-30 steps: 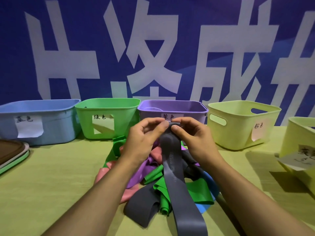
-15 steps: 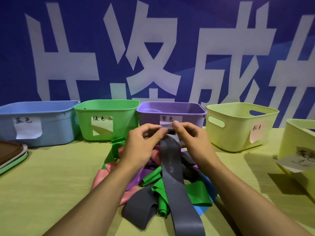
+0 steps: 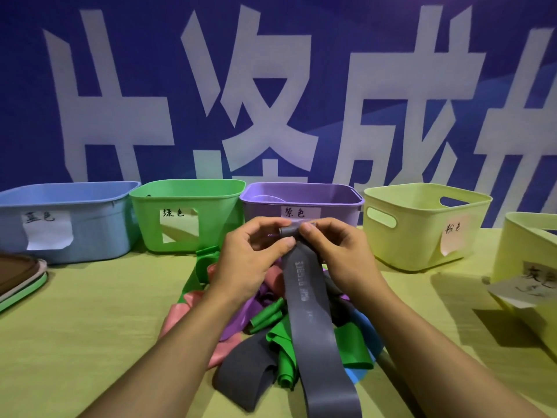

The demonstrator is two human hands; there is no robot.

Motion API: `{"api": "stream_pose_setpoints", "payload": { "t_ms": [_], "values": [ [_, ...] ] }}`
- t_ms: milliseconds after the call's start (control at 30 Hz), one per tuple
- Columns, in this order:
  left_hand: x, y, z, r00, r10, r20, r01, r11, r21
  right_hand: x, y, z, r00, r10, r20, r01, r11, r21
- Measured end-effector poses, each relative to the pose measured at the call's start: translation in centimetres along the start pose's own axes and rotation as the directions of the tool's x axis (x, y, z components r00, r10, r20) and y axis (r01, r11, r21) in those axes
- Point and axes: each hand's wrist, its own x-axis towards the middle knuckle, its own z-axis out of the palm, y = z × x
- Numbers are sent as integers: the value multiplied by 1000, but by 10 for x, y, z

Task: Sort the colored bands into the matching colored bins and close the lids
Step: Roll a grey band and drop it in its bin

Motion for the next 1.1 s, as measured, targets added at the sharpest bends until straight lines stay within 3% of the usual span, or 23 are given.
{"api": "stream_pose_setpoints", "payload": {
  "t_ms": [167,300,500,700,867,1100],
  "values": [
    [-1,2,1,994,-106,-29,104,993,-49,-2,1,1,997,-35,70,28,995,96],
    [-5,9,5,985,-172,-25,170,983,-69,-3,0,1,992,-43,119,35,997,66],
    [-2,5,1,990,-127,-60,129,992,17,-4,-3,1,993,-13,116,8,999,46],
    [-2,5,4,997,-71,-22,71,997,6,-8,-15,2,979,202,40,-201,979,-33],
    [-2,3,5,999,-48,-9,47,998,-35,-8,-14,2,980,200,2,-199,977,-81],
    [-2,2,6,999,-32,-17,31,999,-34,-7,-12,3,983,186,5,-186,983,1]
  ]
}}
